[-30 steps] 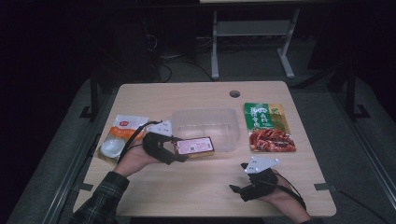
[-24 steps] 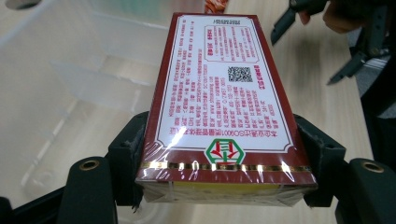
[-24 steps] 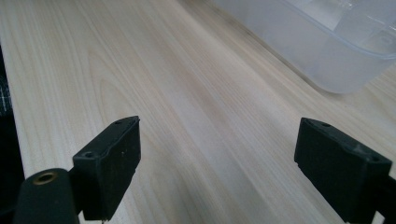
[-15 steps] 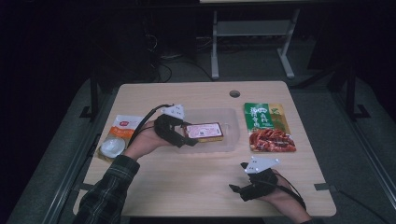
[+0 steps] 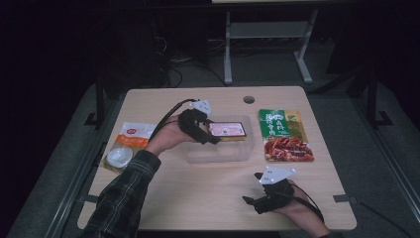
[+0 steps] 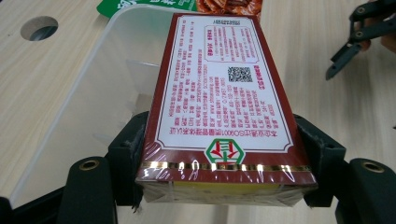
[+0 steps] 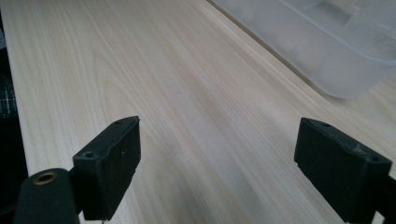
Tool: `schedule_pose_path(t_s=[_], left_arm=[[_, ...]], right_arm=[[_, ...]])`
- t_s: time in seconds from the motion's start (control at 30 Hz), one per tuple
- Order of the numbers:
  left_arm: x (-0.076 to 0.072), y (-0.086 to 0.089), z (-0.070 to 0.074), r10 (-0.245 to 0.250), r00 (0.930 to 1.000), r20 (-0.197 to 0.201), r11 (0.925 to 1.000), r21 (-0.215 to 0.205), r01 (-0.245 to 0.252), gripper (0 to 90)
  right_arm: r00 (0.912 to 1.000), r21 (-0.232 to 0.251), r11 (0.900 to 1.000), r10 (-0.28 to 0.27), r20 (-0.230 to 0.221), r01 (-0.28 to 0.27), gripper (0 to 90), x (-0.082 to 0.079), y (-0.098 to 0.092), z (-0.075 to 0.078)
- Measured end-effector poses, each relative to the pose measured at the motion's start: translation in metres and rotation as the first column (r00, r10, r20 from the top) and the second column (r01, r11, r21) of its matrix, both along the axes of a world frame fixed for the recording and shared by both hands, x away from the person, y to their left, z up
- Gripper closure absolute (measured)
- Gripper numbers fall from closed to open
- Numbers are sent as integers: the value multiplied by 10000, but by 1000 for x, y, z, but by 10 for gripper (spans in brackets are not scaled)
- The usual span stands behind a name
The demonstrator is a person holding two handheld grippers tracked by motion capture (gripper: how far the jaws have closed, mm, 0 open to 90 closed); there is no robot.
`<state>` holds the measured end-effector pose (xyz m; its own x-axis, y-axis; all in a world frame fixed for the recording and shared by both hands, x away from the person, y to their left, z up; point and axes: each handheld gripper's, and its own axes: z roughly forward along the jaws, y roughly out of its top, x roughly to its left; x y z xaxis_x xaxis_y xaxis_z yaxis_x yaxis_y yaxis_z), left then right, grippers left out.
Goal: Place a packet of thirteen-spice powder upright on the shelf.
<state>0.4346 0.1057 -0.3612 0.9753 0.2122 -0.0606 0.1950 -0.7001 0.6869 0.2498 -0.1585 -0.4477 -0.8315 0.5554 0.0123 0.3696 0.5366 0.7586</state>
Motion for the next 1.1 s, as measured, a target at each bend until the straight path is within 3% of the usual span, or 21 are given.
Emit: schedule_pose_path(t_s=[0.13, 0.47, 1.1], left_arm=[[10, -9, -5, -17, 10000, -77, 9996, 273, 19, 314], [18, -19, -10, -91, 9998, -164, 9992, 382, 97, 313], [20, -24, -10, -176, 9998, -62, 9998, 68, 176, 310]], right_arm=[[10000, 26, 10000, 18, -14, -18, 142, -1, 0, 0], [10000, -61, 10000, 63, 60, -62, 142, -1, 0, 0], [10000, -33, 10000, 33, 69, -33, 142, -1, -1, 0]])
